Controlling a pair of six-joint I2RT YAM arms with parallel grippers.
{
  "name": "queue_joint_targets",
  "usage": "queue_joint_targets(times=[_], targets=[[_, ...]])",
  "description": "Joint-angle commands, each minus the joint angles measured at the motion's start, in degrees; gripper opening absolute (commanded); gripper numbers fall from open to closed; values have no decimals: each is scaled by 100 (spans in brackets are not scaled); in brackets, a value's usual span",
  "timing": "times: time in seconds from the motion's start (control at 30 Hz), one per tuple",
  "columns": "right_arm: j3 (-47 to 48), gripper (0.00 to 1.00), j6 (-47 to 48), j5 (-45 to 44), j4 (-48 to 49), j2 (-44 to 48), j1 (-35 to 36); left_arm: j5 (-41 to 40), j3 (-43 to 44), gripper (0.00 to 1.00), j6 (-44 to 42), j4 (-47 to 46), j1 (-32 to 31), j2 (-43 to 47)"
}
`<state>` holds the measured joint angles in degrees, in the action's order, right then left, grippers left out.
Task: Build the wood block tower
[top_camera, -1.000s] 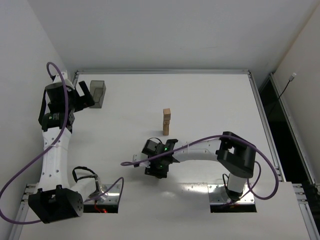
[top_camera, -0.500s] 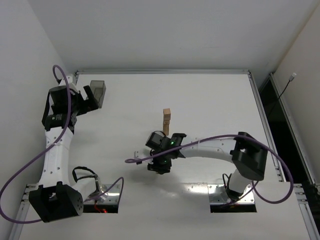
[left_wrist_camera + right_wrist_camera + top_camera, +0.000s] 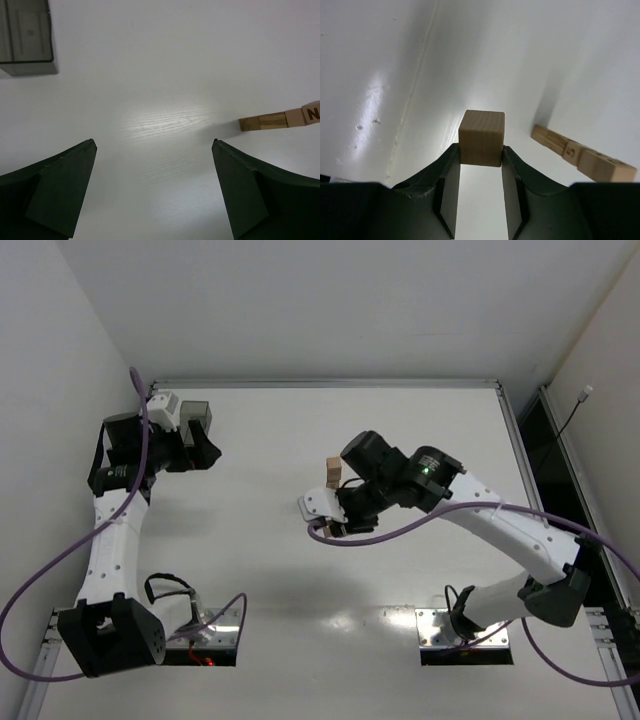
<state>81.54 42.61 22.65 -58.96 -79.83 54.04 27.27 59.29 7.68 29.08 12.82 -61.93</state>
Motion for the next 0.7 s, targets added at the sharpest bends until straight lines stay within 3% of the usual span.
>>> queue_joint_targets(times=[0.0,0.1,0.3,0.67], targets=[[546,0,670,55,-774,-14,-279,613,284,99,-197,-69,63,-240],[1231,0,740,55,-1117,-348,-631,823,495,99,-250,-17,63,-460],[3469,0,793,220,-1942,-1516,-1492,824,856,99,-302,36,-112,-697],[4520,0,661,503,-2058,-2633,-2258,753,1278,99,-303,36,-500,-1119]])
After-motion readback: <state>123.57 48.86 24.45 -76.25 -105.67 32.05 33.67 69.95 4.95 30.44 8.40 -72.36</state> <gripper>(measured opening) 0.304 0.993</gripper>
